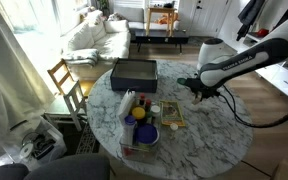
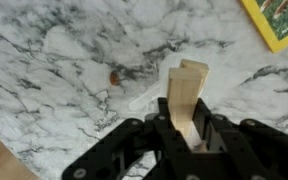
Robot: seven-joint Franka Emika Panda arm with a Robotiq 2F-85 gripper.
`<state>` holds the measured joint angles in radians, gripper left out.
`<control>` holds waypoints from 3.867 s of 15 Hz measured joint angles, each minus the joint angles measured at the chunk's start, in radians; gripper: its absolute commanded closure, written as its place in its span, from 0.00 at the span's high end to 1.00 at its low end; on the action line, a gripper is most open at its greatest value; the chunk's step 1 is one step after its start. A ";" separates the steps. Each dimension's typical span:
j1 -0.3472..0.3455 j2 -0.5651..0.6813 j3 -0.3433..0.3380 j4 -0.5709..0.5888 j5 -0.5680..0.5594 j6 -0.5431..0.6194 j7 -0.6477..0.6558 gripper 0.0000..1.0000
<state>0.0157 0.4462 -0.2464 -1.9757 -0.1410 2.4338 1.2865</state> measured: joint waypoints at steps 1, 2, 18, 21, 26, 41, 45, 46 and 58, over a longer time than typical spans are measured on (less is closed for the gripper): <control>0.001 0.000 0.000 0.000 0.000 0.000 0.004 0.07; 0.001 0.000 0.000 0.000 0.000 0.000 0.009 0.07; 0.020 0.000 -0.005 0.000 -0.041 -0.001 0.099 0.07; 0.021 0.000 -0.008 0.000 -0.054 -0.001 0.110 0.07; 0.025 0.000 -0.009 0.000 -0.069 -0.001 0.124 0.07; 0.039 0.008 -0.010 0.001 -0.102 -0.001 0.190 0.07; 0.042 0.008 -0.013 0.001 -0.114 -0.001 0.208 0.07; 0.042 0.008 -0.014 0.001 -0.117 -0.001 0.212 0.07; 0.050 0.008 -0.016 0.001 -0.157 -0.001 0.246 0.07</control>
<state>0.0660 0.4546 -0.2626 -1.9747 -0.2984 2.4329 1.5320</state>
